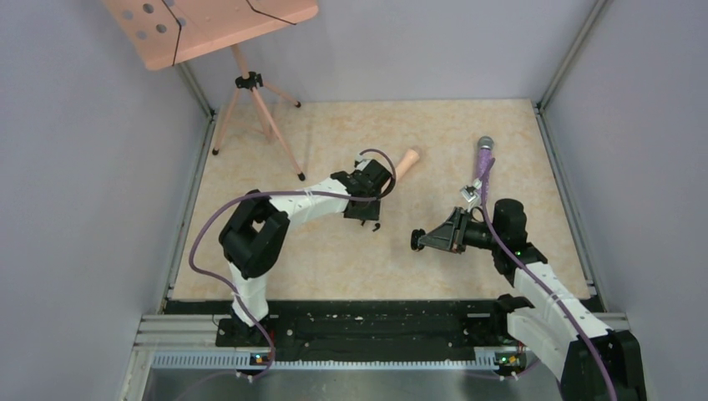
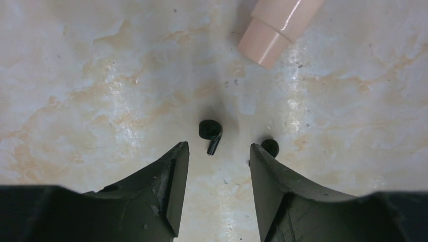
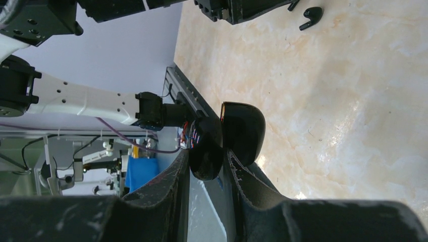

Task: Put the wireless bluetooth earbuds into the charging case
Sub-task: Move the right earbud to the center of the board.

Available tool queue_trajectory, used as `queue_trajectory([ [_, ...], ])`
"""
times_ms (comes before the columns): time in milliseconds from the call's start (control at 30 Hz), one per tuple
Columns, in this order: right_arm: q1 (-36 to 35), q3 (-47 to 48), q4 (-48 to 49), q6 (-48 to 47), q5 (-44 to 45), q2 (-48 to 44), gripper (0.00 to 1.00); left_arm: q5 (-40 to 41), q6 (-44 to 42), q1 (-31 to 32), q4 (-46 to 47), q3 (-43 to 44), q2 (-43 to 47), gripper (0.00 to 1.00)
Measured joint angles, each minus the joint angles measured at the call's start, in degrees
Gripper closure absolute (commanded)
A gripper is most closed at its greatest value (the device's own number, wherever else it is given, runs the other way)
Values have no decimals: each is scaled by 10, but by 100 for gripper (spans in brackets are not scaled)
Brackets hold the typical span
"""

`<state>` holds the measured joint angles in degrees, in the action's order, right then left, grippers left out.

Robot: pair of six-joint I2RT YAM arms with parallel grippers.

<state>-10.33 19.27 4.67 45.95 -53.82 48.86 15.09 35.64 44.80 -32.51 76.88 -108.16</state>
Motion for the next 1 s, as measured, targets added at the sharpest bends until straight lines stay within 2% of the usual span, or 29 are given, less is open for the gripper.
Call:
queue_trajectory([
  [100, 0, 0, 0, 0, -1, 0, 100, 0, 0, -5, -11, 10, -18, 54],
  [567, 0, 0, 0, -10, -3, 0, 100, -17, -11, -23, -24, 46, -68, 57],
  [733, 0, 0, -2, -12, -3, 0, 100, -22, -11, -24, -24, 47, -68, 64],
  [867, 0, 0, -7, -14, -3, 0, 100, -23, -12, -24, -25, 47, -68, 64],
  [1000, 0, 0, -12, -14, -3, 0, 100, -27, -16, -24, -25, 47, -68, 60],
])
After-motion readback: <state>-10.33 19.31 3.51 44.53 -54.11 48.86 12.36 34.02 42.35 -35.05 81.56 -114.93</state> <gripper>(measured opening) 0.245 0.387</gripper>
